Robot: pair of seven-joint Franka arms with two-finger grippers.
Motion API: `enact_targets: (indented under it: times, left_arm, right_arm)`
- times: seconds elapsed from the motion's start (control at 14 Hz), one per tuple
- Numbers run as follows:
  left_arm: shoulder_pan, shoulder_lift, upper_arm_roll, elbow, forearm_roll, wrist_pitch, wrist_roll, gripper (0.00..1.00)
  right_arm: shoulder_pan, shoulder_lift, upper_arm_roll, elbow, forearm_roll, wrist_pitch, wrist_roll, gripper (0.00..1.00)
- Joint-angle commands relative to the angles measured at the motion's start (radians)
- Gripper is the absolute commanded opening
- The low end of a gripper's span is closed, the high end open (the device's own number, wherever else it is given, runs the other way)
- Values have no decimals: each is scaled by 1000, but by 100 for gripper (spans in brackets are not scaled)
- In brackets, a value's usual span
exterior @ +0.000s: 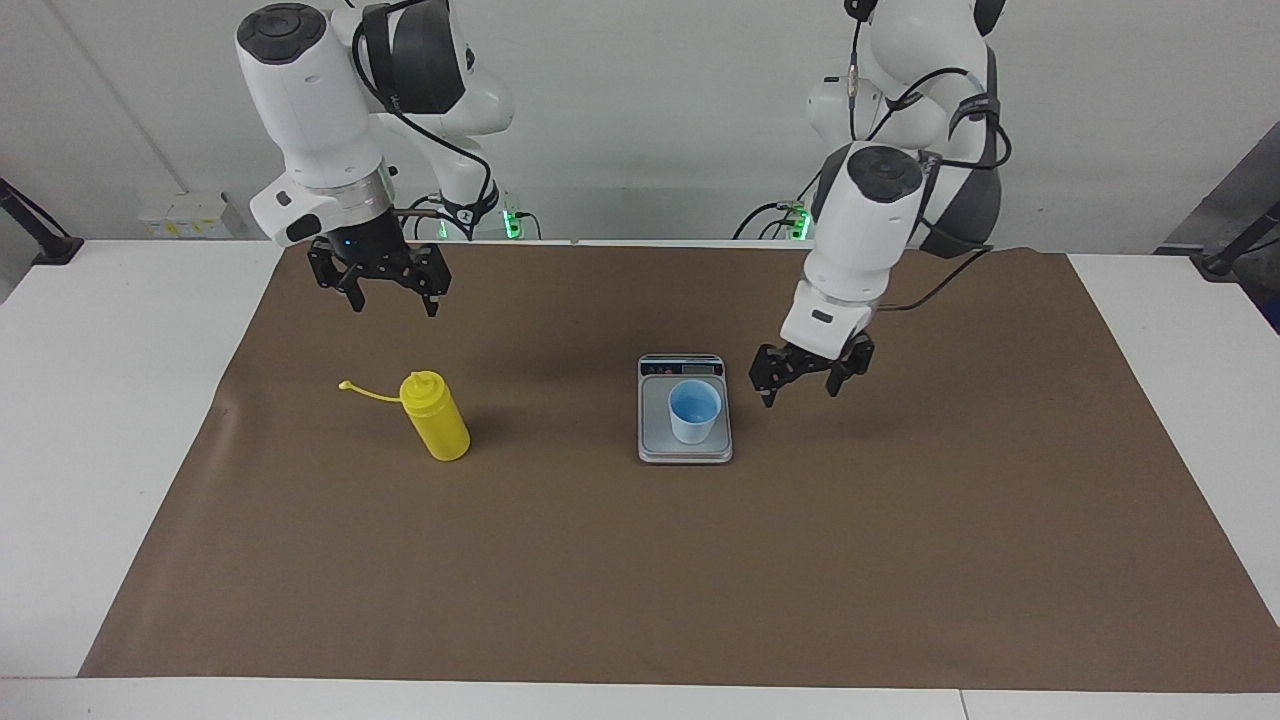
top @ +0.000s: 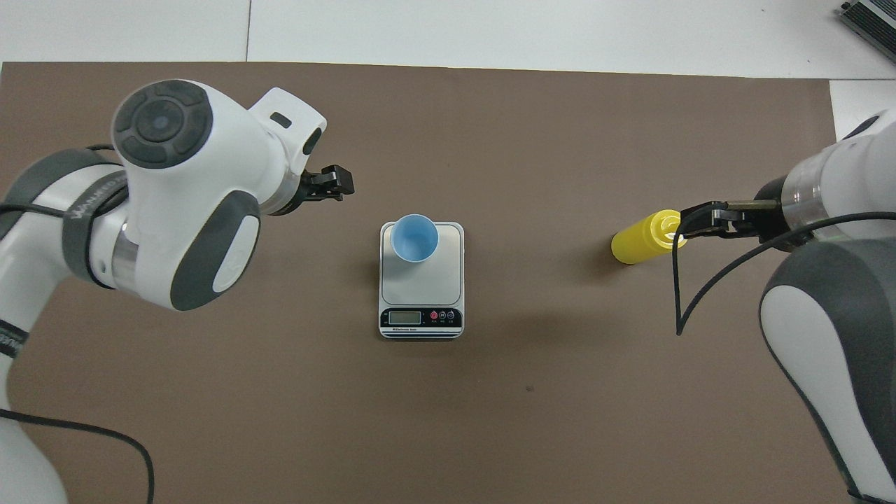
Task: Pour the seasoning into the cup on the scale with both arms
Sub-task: 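Release the cup and withdraw the left gripper to rest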
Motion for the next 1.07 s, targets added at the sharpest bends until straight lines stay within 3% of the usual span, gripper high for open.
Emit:
enact_targets:
  times: [0.0, 0.43, 0.71, 1.0]
  left_arm:
    - [67, -53, -8, -11, 16, -68, 129, 100]
    - [254, -166, -8, -14, 4, -209, 456, 100]
    - [299, -212, 0, 7, 4, -310, 512, 100]
    - [318, -245, 1, 11, 2, -354, 571, 100]
  right_arm:
    - [-11, -19, 3, -18, 12, -8, -25, 100]
    - [-11, -21, 3, -18, 12, -7, -23, 100]
    - [-16, -19, 0, -18, 12, -7, -26, 100]
    - [-92, -18, 0, -22, 12, 19, -17, 100]
